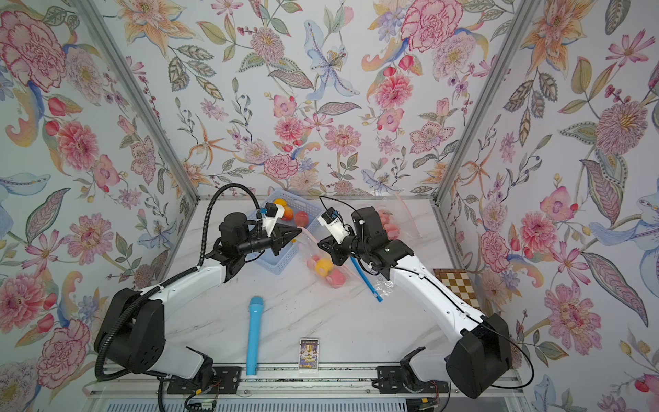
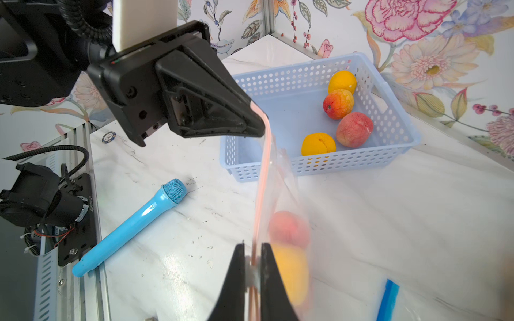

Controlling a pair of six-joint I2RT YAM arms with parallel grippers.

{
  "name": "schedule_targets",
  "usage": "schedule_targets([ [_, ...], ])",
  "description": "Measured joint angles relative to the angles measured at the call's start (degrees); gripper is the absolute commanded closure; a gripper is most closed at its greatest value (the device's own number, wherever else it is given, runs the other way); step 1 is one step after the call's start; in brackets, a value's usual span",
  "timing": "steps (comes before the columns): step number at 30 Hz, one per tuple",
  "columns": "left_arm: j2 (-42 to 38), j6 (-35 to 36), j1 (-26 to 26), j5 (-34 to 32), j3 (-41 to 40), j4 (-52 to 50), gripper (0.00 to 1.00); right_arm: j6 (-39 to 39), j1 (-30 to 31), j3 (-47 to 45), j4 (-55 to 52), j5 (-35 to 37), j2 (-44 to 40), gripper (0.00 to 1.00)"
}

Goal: Place the peach in a zip-top bag and seal the zipper
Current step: Zip the zipper on the zipper food storage bag.

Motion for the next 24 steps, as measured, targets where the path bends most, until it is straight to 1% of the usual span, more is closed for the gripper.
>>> schedule_targets([
  [7, 0.0, -6.0, 2.1, -4.3, -1.4, 4.1, 1.0, 1.9, 0.0, -3.1, -0.4, 3.5, -3.7, 1.0],
  [12, 0.6, -9.0, 3.0, -6.6, -1.5, 6.8, 1.0, 3.4, 0.0, -6.3, -1.0, 5.7, -8.4, 1.0],
  [21, 1.5, -10.5, 3.6, -8.3, -1.5, 7.8, 1.0, 6.0, -0.1, -11.5, -1.5, 10.4, -16.0, 1.0],
  [24, 1.5, -10.5, 3.8, -8.5, -1.5, 7.8, 1.0, 6.6, -1.2, -12.6, -1.7, 11.5, -17.8, 1.0],
])
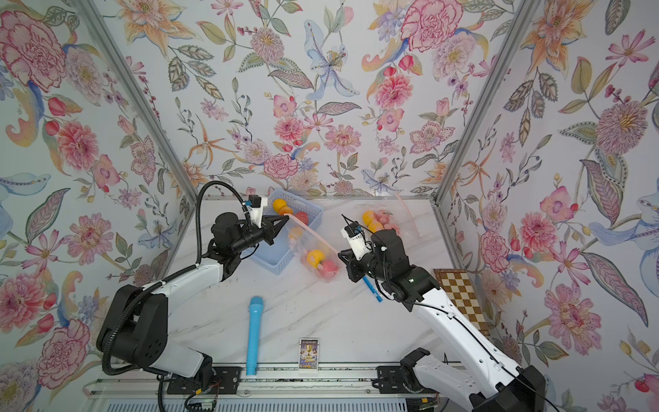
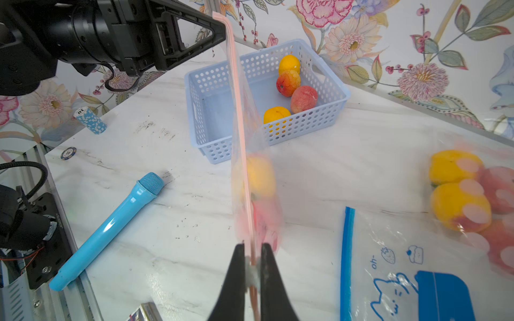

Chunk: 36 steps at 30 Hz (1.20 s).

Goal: Place the peach in a zip-top bag and seal the zipper
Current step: Zip the zipper on the zipper food storage bag, then place the zipper food storage bag at the center of the board.

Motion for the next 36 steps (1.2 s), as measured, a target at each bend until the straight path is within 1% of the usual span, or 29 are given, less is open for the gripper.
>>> schedule_targets([
  [4, 0.0, 0.0, 0.0, 0.5, 0.0, 0.0, 1.0, 0.7, -0.7, -1.2, 0.1, 0.6, -1.9, 1.0],
  [8, 0.0, 0.0, 0.0, 1.5, 0.0, 0.1, 1.0, 1.3, -0.7, -1.6, 0.2, 0.7, -3.0, 0.96],
  [9, 0.1, 0.0, 0.0, 1.9, 0.0, 0.5, 1.0, 1.4, -0.7, -1.6, 0.2, 0.6, -3.1, 0.94],
  [11, 0.3, -0.2, 0.0, 2.5, 0.0, 1.9, 1.0, 1.8, -0.8, -1.6, 0.1, 0.3, -2.9, 0.81],
  [15, 0.9, -0.6, -0.2, 3.8, 0.0, 4.6, 1.0, 2.6, -1.0, -1.4, 0.0, 0.0, -0.6, 0.62],
  [20, 4.0, -1.5, -0.7, 5.5, 0.0, 7.1, 1.0, 3.3, -1.0, 2.1, 0.0, 0.0, 6.3, 0.5],
  [28, 4.5, -2.3, -0.9, 6.6, 0.0, 7.9, 1.0, 3.3, -0.7, 7.6, 0.9, 0.9, 14.5, 0.43],
  [32, 4.5, -2.3, -0.9, 6.9, 0.0, 7.8, 1.0, 1.6, -0.6, 8.9, 0.9, 1.9, 16.7, 0.39],
  [36, 4.5, -2.1, -0.9, 7.8, 0.0, 7.3, 1.0, -0.2, -0.6, 11.5, 0.8, 2.6, 18.4, 0.37],
])
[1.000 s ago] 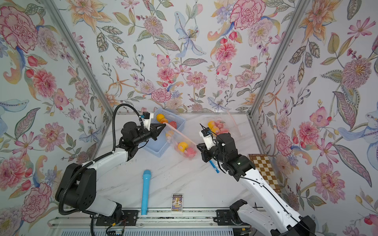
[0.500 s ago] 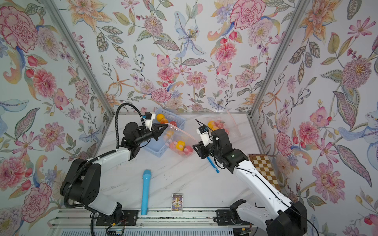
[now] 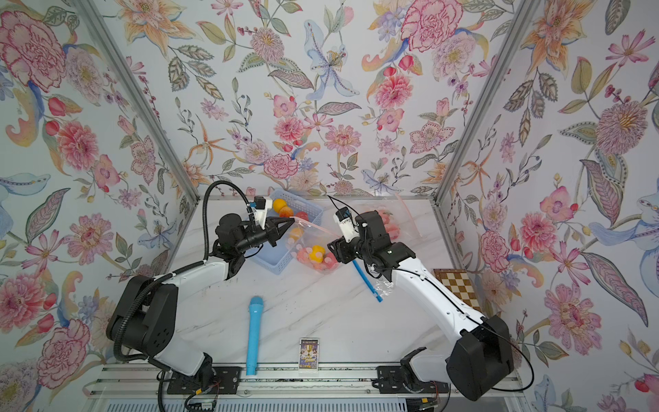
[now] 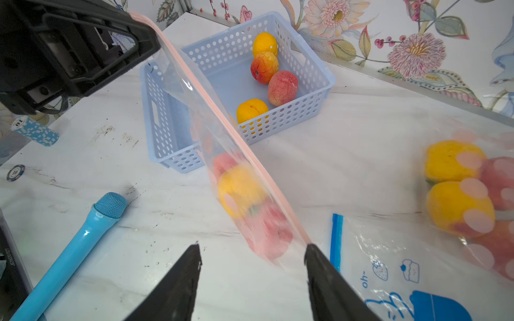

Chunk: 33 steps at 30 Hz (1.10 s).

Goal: Place the peach in a zip-top bag and seal the zipper
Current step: Place the zipper food storage bag at the center of the board.

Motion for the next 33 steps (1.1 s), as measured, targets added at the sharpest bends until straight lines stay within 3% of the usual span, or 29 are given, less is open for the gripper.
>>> schedule_targets([
  [6, 0.0, 0.9, -0.1, 0.5, 0.0, -1.2, 1.0, -2.2, 0.0, 4.4, 0.1, 1.1, 1.5, 0.32],
  [12, -0.1, 1.3, -0.1, 0.5, 0.0, -1.6, 1.0, -2.5, -0.5, 5.8, 0.4, 1.9, 6.7, 0.33],
  [14, -0.1, 1.3, -0.1, 0.5, 0.0, -1.6, 1.0, -2.3, -0.6, 5.9, -0.1, 2.2, 9.2, 0.38],
  [16, -0.1, 1.3, -0.1, 0.7, 0.1, -1.7, 0.99, -2.2, -0.7, 6.1, -0.9, 2.1, 11.5, 0.58],
  [17, -0.1, 1.3, -0.1, 0.7, 0.2, -1.9, 0.95, -2.0, -0.7, 6.3, -1.3, 2.1, 12.3, 0.73],
  [19, -0.2, 1.1, -0.1, 0.6, 0.2, -2.1, 0.75, -1.7, -0.7, 6.6, -2.1, 2.1, 13.1, 1.0],
  [21, -1.0, 0.4, -0.1, 0.4, 0.2, -3.3, 0.61, -1.0, -0.7, 6.8, -2.8, 2.1, 12.9, 1.0],
  [23, -2.4, 0.0, -0.1, 0.1, 0.3, -4.1, 0.35, -0.1, -0.7, 7.7, -3.5, 2.4, 12.6, 1.0],
  [27, -6.9, -0.7, -0.1, -1.7, 0.3, -5.6, 0.02, 2.7, -0.7, 10.7, -5.2, 5.7, 10.9, 1.0],
  [33, -14.6, -0.2, -0.1, -7.5, -0.1, -8.2, 0.01, 8.1, -1.7, 17.7, -7.7, 13.0, 9.6, 1.0],
])
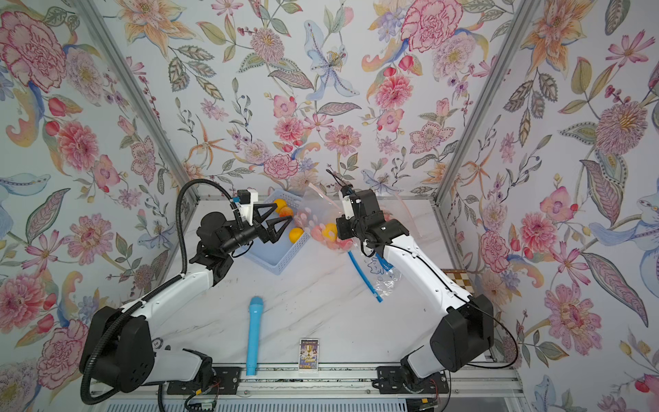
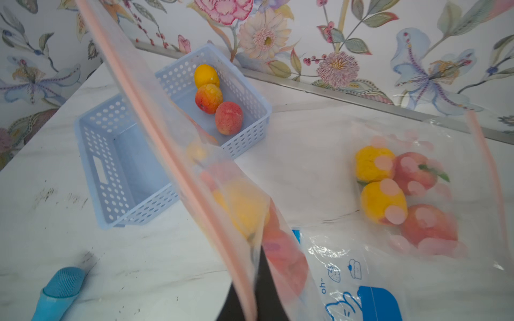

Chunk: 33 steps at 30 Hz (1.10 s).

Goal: Place the peach in a zip-top bag and seal the zipper
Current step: Place the zipper food storage bag at the center of the board.

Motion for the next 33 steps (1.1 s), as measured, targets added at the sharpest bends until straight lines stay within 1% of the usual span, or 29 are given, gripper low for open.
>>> schedule_targets([
  [5, -4.6, 0.5, 0.0, -5.0, -1.3, -2.6, 0.01, 3.9, -1.9, 4.7, -1.2, 2.8, 1.2, 1.0],
  [11, -6.9, 0.6, 0.0, -9.4, -3.5, -6.4, 0.01, 8.8, -5.1, 10.8, -2.3, 4.5, 8.4, 1.0],
  [19, -7.9, 0.0, 0.0, -11.1, -3.5, -10.8, 0.01, 12.7, -9.9, 18.4, -4.3, -2.6, 20.3, 1.0],
  [26, -6.7, -1.6, 0.0, -11.0, -1.8, -15.4, 0.01, 16.6, -13.7, 23.3, -5.7, -9.4, 28.6, 1.0],
  [29, -5.6, -2.8, 0.0, -10.5, -1.0, -16.3, 0.01, 17.6, -15.3, 24.2, -6.4, -10.5, 31.2, 0.97],
  [31, -4.9, -3.3, 0.0, -10.4, -0.9, -16.9, 0.01, 18.1, -16.6, 24.5, -6.8, -10.9, 32.5, 0.89],
  [33, -4.4, -3.7, 0.0, -10.4, -0.9, -17.7, 0.01, 18.5, -17.7, 24.5, -7.5, -11.1, 33.1, 0.83],
])
